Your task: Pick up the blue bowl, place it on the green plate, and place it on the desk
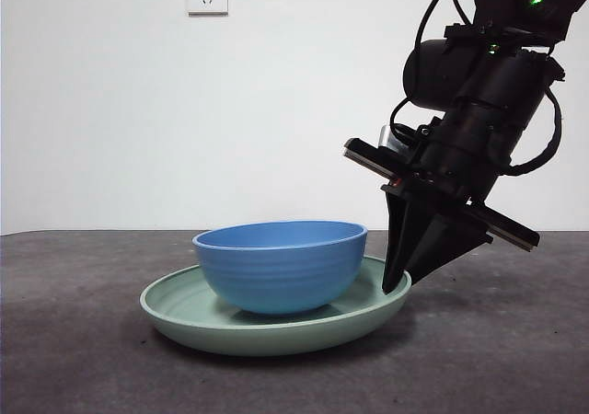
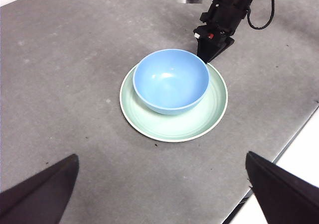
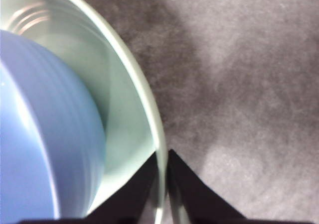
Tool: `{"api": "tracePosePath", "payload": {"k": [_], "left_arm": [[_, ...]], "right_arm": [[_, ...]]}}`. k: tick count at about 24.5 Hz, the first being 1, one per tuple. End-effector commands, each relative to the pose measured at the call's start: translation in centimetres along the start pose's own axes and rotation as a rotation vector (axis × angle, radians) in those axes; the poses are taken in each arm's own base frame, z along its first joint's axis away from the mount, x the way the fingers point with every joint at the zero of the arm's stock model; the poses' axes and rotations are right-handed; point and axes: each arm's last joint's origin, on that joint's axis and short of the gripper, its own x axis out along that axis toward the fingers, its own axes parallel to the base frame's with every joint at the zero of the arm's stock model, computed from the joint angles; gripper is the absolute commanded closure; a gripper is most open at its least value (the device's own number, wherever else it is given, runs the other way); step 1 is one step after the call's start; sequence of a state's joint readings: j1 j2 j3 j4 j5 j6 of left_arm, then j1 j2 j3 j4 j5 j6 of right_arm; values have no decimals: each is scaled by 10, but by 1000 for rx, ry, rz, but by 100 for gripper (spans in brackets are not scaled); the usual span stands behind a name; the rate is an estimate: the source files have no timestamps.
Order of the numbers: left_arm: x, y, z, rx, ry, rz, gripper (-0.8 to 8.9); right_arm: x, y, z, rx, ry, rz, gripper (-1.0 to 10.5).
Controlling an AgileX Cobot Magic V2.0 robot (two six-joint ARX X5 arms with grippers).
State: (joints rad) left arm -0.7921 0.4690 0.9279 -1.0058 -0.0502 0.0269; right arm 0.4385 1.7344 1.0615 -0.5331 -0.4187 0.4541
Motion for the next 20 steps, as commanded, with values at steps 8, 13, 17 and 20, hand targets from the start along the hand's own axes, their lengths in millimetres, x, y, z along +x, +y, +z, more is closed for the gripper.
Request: {"api": "tracePosePath", "payload": {"k": [8, 13, 17, 20], "left_arm": [[-3, 0, 4, -11, -26, -2, 229], [-3, 0, 4, -11, -25, -2, 229], [-3, 0, 4, -11, -25, -2, 229], [-3, 0, 4, -11, -25, -2, 229]], "right_arm": [[-2, 2, 2, -23, -34, -88, 647], [-23, 9, -1, -70, -89, -103, 589], [-52, 19, -9, -105, -150, -83, 507], [-81, 27, -22, -134, -201, -95, 498]]}}
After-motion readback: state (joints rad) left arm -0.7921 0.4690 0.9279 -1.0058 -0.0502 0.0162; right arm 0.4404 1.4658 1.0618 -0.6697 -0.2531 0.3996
